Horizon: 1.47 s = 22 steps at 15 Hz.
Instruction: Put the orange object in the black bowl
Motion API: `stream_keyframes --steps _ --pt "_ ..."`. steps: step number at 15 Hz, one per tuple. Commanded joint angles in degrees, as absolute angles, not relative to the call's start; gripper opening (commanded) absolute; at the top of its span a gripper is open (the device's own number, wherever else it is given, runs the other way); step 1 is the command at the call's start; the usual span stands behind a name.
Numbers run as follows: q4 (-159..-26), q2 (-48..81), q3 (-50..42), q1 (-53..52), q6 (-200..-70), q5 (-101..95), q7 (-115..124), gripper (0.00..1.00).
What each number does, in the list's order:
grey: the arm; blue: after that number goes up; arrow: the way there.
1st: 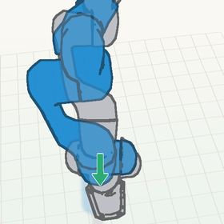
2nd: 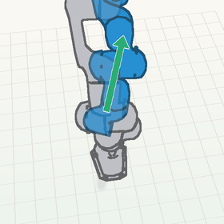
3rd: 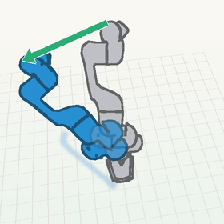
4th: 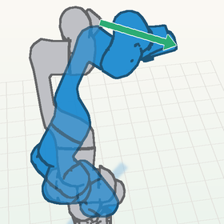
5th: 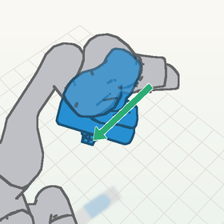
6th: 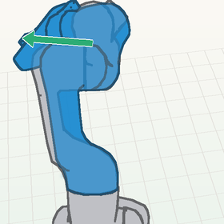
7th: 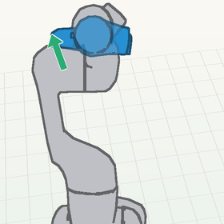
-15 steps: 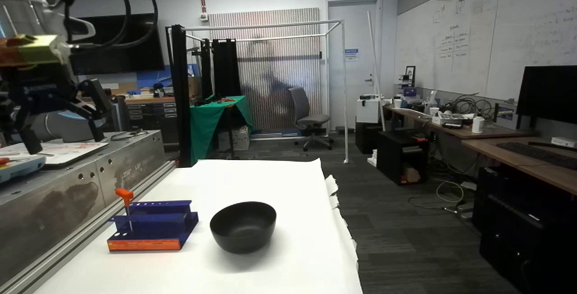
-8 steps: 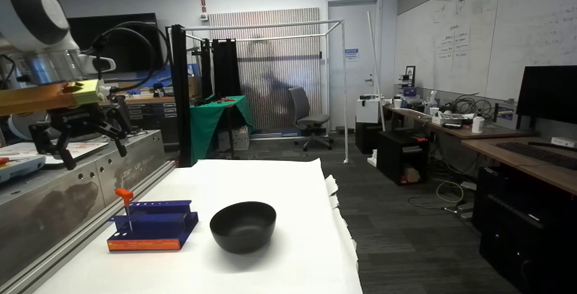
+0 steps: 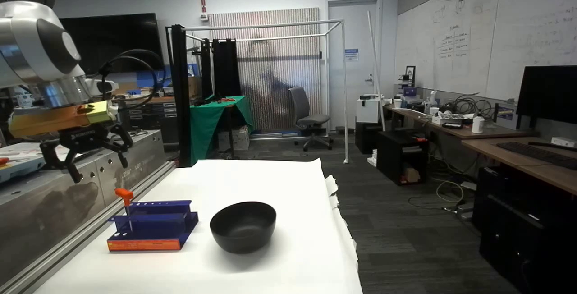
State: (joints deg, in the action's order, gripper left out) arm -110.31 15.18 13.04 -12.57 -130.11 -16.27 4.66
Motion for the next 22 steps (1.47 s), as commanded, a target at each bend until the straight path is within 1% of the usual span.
stream_keyframes --steps 1,11,12,13,14,18,20,21,22 --pt "-104.3 20.7 11.3 -15.3 -128.8 -18.8 4.6 1.0" --pt "-95.9 31.3 7.5 -19.4 -128.1 -22.2 4.9 1.0" --pt "-94.8 32.1 7.0 -19.7 -127.6 -22.6 4.8 0.75" --pt "-94.0 32.6 6.7 -20.0 -127.3 -22.9 4.8 0.72" --pt "-93.3 33.1 6.6 -20.0 -126.5 -22.5 4.2 0.66" --pt "-90.6 34.6 6.0 -20.6 -124.4 -22.6 4.2 0.33" --pt "-89.6 35.0 5.8 -20.6 -123.4 -22.6 4.4 0.2" --pt "-89.3 35.1 5.7 -20.7 -123.0 -22.6 4.5 0.15" --pt "-89.4 34.7 5.6 -20.8 -122.6 -22.5 4.8 0.13"
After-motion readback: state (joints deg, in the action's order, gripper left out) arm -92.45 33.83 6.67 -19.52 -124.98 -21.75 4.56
